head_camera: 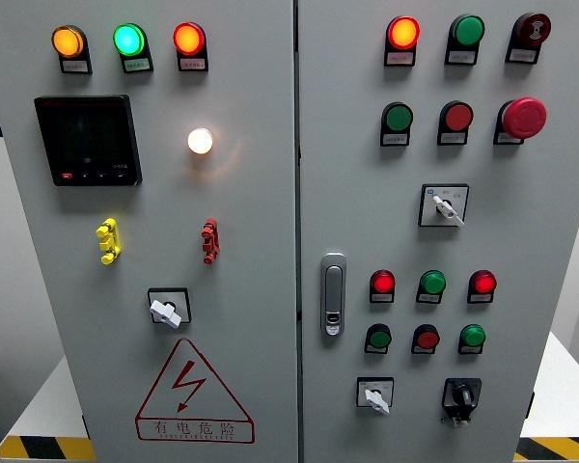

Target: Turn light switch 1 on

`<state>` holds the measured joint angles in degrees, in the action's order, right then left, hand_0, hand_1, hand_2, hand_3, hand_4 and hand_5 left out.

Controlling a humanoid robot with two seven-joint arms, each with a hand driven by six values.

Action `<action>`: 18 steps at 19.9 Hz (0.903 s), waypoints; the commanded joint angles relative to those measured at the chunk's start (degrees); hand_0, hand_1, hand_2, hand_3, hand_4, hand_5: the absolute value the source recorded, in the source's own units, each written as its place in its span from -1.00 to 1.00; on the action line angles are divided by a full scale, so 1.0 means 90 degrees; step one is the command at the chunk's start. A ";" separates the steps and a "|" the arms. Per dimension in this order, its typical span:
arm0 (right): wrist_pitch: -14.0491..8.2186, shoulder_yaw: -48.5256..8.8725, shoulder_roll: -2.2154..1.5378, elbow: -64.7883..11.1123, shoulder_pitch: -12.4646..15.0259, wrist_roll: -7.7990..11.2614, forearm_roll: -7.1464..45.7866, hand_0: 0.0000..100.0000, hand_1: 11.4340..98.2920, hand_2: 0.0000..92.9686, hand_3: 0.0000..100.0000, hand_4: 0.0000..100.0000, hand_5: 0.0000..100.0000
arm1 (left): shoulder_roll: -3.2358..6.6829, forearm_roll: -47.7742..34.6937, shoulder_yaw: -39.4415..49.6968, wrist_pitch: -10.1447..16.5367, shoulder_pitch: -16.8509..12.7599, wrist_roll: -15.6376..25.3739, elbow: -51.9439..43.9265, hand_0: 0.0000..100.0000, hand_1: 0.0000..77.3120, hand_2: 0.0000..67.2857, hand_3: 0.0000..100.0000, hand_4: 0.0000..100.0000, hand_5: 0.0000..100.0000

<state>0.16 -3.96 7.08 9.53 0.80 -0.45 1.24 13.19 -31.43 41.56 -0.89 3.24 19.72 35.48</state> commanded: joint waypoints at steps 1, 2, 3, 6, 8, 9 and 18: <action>-0.0007 0.0001 0.0004 0.0005 -0.0001 0.0002 -0.0001 -1.00 -0.81 -1.00 -0.61 -0.62 -0.79 | -0.0234 0.0521 -0.0787 0.0622 0.0021 0.0016 -0.1037 -1.00 -0.14 -0.10 0.39 0.59 0.30; 0.0002 0.0001 -0.0005 0.0005 -0.0001 0.0002 -0.0001 -1.00 -0.81 -1.00 -0.61 -0.62 -0.79 | -0.0361 0.0707 -0.1041 0.1051 0.0040 0.0016 -0.1515 -1.00 -0.16 -0.10 0.35 0.54 0.26; 0.0002 0.0001 0.0004 -0.0004 -0.0001 0.0002 -0.0001 -1.00 -0.81 -1.00 -0.61 -0.62 -0.79 | -0.0516 0.0931 -0.1257 0.1578 0.0050 0.0036 -0.2071 -1.00 -0.17 -0.11 0.32 0.51 0.24; 0.0002 0.0001 0.0004 0.0005 -0.0001 0.0002 -0.0001 -1.00 -0.81 -1.00 -0.61 -0.62 -0.79 | -0.0820 0.1207 -0.1628 0.2547 0.0089 0.0026 -0.3157 -1.00 -0.31 -0.12 0.15 0.38 0.09; 0.0002 0.0001 0.0004 0.0005 -0.0001 0.0002 -0.0001 -1.00 -0.81 -1.00 -0.61 -0.62 -0.79 | -0.0986 0.1207 -0.2018 0.2589 0.0089 -0.0061 -0.3472 -1.00 -0.44 -0.22 -0.18 0.16 -0.10; 0.0002 0.0001 0.0004 -0.0004 -0.0001 0.0002 -0.0001 -1.00 -0.81 -1.00 -0.61 -0.62 -0.79 | -0.1016 0.1207 -0.2272 0.2569 0.0080 -0.0110 -0.3541 -1.00 -0.48 -0.25 -0.26 0.10 -0.15; -0.0007 0.0001 -0.0005 -0.0004 -0.0001 0.0002 -0.0001 -1.00 -0.81 -1.00 -0.61 -0.62 -0.79 | -0.1211 0.1559 -0.2899 0.2491 -0.0233 -0.1380 -0.3669 -1.00 -1.00 -0.89 -1.00 -1.00 -0.98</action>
<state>0.16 -3.95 7.11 9.53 0.79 -0.44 1.23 2.79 -17.57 15.43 21.83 1.27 7.90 2.51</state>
